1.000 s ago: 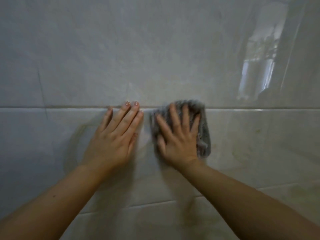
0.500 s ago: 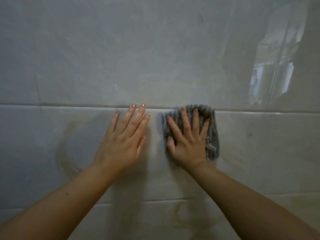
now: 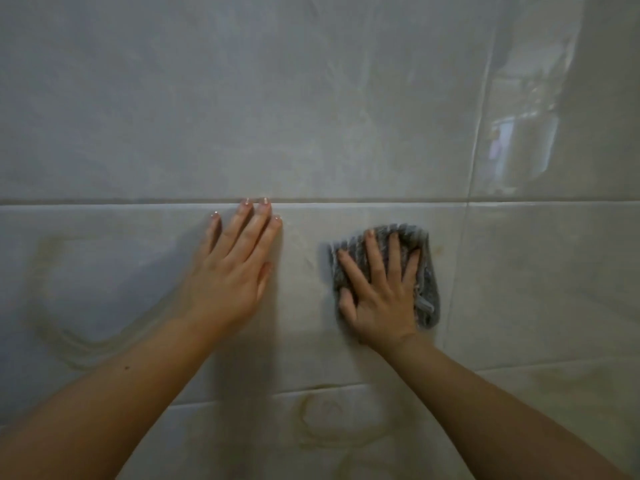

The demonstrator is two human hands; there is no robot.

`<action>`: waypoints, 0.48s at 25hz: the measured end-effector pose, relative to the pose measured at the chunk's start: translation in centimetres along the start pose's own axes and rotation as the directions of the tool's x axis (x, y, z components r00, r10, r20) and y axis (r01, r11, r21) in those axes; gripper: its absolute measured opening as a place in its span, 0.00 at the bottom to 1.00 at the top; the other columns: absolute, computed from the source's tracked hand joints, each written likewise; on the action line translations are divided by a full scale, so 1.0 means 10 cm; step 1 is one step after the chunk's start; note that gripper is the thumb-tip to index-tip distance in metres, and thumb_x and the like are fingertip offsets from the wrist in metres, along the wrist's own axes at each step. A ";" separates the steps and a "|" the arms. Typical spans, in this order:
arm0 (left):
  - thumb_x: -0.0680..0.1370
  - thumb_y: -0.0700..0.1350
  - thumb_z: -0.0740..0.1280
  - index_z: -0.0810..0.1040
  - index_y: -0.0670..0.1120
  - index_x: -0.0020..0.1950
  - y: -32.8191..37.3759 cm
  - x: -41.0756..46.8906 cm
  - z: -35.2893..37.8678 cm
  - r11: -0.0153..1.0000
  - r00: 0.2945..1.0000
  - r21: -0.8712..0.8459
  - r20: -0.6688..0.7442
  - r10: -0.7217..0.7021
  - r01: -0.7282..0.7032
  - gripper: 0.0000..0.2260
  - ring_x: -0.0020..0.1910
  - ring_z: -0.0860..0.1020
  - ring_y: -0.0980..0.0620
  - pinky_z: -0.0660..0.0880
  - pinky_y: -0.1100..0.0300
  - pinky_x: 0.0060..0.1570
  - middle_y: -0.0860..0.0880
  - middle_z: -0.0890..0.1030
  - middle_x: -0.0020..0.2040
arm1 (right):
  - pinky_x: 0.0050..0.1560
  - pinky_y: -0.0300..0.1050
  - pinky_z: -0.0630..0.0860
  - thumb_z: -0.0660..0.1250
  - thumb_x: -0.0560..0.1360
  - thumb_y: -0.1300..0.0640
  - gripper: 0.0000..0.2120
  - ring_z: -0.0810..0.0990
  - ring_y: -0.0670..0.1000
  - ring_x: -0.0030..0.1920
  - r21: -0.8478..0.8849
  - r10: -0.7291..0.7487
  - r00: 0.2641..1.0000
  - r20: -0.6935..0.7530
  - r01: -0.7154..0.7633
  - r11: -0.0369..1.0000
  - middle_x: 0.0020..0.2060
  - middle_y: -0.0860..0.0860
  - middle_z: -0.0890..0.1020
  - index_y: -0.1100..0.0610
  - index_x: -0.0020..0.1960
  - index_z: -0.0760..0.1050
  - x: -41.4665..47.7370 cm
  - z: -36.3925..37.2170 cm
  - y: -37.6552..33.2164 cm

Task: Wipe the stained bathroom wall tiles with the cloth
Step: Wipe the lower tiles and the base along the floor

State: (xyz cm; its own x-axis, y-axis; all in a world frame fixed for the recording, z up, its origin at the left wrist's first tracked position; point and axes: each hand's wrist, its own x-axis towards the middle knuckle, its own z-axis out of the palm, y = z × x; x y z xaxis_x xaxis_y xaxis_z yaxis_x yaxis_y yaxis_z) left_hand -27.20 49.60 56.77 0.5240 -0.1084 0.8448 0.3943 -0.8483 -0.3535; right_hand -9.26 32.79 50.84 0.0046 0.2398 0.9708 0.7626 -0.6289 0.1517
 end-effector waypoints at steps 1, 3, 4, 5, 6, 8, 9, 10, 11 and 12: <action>0.81 0.48 0.53 0.60 0.42 0.78 -0.01 -0.01 -0.01 1.000 1.000 -0.008 0.005 0.001 -0.001 0.26 0.79 0.55 0.43 0.51 0.41 0.75 0.43 0.59 0.79 | 0.71 0.73 0.49 0.63 0.72 0.47 0.30 0.54 0.64 0.76 -0.016 -0.075 0.996 0.041 0.076 0.997 0.75 0.55 0.61 0.45 0.73 0.64 -0.20 -0.02 0.10; 0.80 0.48 0.53 0.61 0.41 0.78 -0.03 -0.01 -0.03 1.000 1.000 -0.015 0.004 0.002 -0.002 0.26 0.79 0.56 0.43 0.52 0.40 0.75 0.43 0.59 0.79 | 0.71 0.74 0.51 0.63 0.72 0.47 0.30 0.54 0.64 0.76 -0.041 -0.122 0.991 0.056 0.125 0.991 0.75 0.55 0.60 0.44 0.73 0.63 -0.20 -0.08 0.39; 0.80 0.48 0.54 0.61 0.41 0.78 -0.04 -0.01 -0.04 1.000 1.000 -0.017 0.003 0.003 -0.003 0.26 0.78 0.57 0.42 0.53 0.40 0.75 0.42 0.60 0.79 | 0.71 0.73 0.51 0.63 0.72 0.48 0.30 0.54 0.64 0.76 -0.056 -0.079 0.997 0.018 0.080 0.995 0.75 0.56 0.61 0.45 0.73 0.63 -0.04 -0.09 0.49; 0.80 0.48 0.54 0.62 0.41 0.78 -0.03 0.00 -0.04 1.000 1.000 -0.019 0.002 0.003 -0.003 0.26 0.78 0.57 0.42 0.54 0.39 0.75 0.42 0.60 0.79 | 0.71 0.73 0.50 0.62 0.72 0.48 0.30 0.54 0.65 0.76 -0.061 0.011 1.000 -0.025 -0.013 0.998 0.75 0.57 0.61 0.46 0.74 0.63 0.18 -0.11 0.58; 0.80 0.48 0.54 0.62 0.40 0.77 -0.02 0.01 -0.04 1.000 1.000 -0.021 0.001 0.002 -0.002 0.26 0.78 0.58 0.41 0.54 0.38 0.74 0.41 0.61 0.78 | 0.72 0.71 0.48 0.61 0.73 0.48 0.30 0.54 0.65 0.76 -0.056 0.111 0.992 -0.061 -0.114 0.992 0.76 0.58 0.61 0.47 0.74 0.63 0.42 -0.13 0.64; 0.79 0.48 0.54 0.63 0.41 0.77 -0.02 -0.01 -0.03 1.000 1.000 -0.025 0.005 0.001 0.000 0.27 0.78 0.59 0.41 0.55 0.38 0.74 0.41 0.61 0.78 | 0.73 0.69 0.45 0.60 0.74 0.49 0.29 0.54 0.65 0.76 -0.031 0.254 0.963 -0.094 -0.258 0.966 0.76 0.60 0.60 0.49 0.75 0.63 0.65 -0.14 0.65; 0.79 0.49 0.54 0.63 0.41 0.77 -0.04 -0.02 -0.03 1.000 1.000 -0.029 0.011 0.006 -0.006 0.27 0.78 0.58 0.41 0.55 0.38 0.74 0.42 0.61 0.78 | 0.74 0.68 0.45 0.60 0.74 0.49 0.30 0.54 0.65 0.76 -0.032 0.280 0.954 -0.107 -0.285 0.958 0.76 0.60 0.61 0.49 0.75 0.63 0.60 -0.12 0.61; 0.79 0.50 0.54 0.63 0.41 0.77 -0.07 -0.02 -0.05 0.999 1.000 -0.032 0.017 0.017 -0.016 0.27 0.78 0.58 0.42 0.55 0.39 0.74 0.42 0.60 0.79 | 0.74 0.68 0.46 0.60 0.74 0.49 0.30 0.55 0.66 0.76 -0.042 0.288 0.951 -0.108 -0.294 0.955 0.76 0.60 0.61 0.50 0.75 0.63 0.43 -0.09 0.57; 0.80 0.51 0.53 0.62 0.42 0.78 -0.10 -0.02 -0.06 0.999 0.999 -0.031 0.024 0.030 -0.029 0.27 0.78 0.58 0.42 0.55 0.40 0.74 0.42 0.60 0.79 | 0.73 0.69 0.47 0.60 0.73 0.49 0.30 0.55 0.66 0.76 -0.045 0.277 0.957 -0.085 -0.282 0.958 0.76 0.61 0.61 0.50 0.75 0.63 0.17 -0.05 0.52; 0.80 0.52 0.53 0.62 0.42 0.78 -0.11 -0.02 -0.07 0.999 0.999 -0.025 0.030 0.040 -0.039 0.28 0.78 0.57 0.43 0.55 0.40 0.74 0.43 0.59 0.79 | 0.73 0.70 0.47 0.60 0.73 0.49 0.30 0.54 0.66 0.75 -0.040 0.254 0.966 -0.043 -0.255 0.966 0.76 0.60 0.60 0.50 0.75 0.62 -0.13 -0.04 0.49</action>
State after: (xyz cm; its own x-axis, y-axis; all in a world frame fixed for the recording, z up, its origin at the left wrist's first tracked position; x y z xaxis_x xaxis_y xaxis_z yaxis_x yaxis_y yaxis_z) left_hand -28.28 50.17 57.28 0.5621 -0.1264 0.8174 0.3548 -0.8559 -0.3763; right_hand -5.78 29.15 50.35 0.1700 0.0405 0.9846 0.7095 -0.6984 -0.0938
